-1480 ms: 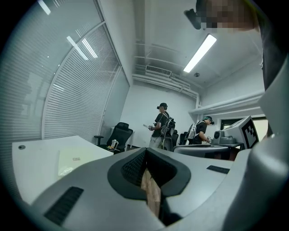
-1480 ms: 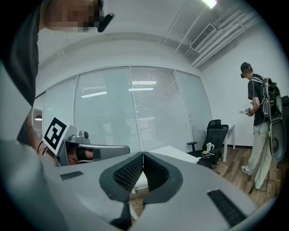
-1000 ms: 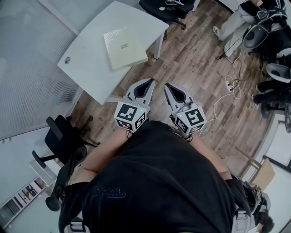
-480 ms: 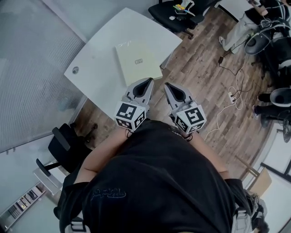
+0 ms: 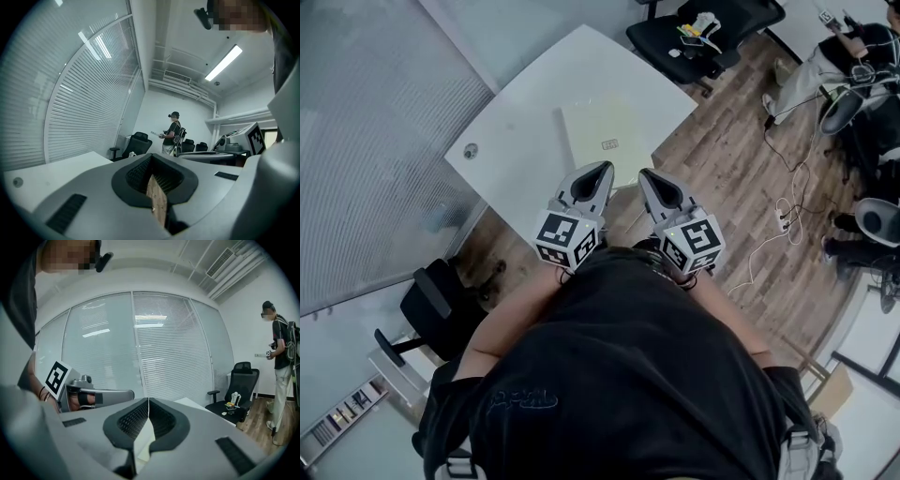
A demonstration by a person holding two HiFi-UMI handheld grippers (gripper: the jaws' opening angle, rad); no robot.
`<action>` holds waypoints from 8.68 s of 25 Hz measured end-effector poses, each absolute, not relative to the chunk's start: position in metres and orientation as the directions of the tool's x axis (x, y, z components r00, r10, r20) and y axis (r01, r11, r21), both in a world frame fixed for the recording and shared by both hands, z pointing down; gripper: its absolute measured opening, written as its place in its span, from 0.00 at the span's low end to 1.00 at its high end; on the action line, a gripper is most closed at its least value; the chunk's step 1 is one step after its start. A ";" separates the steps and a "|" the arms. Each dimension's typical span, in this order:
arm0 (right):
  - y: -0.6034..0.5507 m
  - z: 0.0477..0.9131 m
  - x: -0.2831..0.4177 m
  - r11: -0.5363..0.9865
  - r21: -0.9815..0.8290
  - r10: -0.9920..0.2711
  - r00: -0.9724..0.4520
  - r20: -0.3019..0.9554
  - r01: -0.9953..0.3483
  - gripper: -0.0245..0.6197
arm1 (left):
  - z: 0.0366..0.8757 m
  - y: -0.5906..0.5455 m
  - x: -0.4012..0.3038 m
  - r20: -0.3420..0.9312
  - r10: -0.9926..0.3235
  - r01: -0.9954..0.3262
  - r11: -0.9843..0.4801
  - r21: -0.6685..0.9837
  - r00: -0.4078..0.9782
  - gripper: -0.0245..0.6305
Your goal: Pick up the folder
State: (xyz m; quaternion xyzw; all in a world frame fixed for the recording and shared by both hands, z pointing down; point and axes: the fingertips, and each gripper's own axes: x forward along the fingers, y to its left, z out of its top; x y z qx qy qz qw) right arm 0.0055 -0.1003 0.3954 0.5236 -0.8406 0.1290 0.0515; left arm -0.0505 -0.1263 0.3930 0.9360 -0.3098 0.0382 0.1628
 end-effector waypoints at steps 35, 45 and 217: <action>-0.254 0.538 0.078 0.545 -0.241 -0.666 -0.589 0.457 -0.803 0.08 | 0.536 -0.255 -0.057 0.473 -0.674 -0.822 -0.491 0.288 0.568 0.06; -0.269 0.600 0.090 0.530 -0.316 -0.567 -0.606 0.558 -0.787 0.18 | 0.602 -0.269 -0.075 0.603 -0.630 -0.870 -0.403 0.283 0.488 0.13; -0.059 0.584 0.030 0.673 -0.586 -0.147 -0.858 0.492 -0.452 0.55 | 0.582 0.029 -0.134 0.473 -0.811 -0.783 0.031 0.621 0.344 0.55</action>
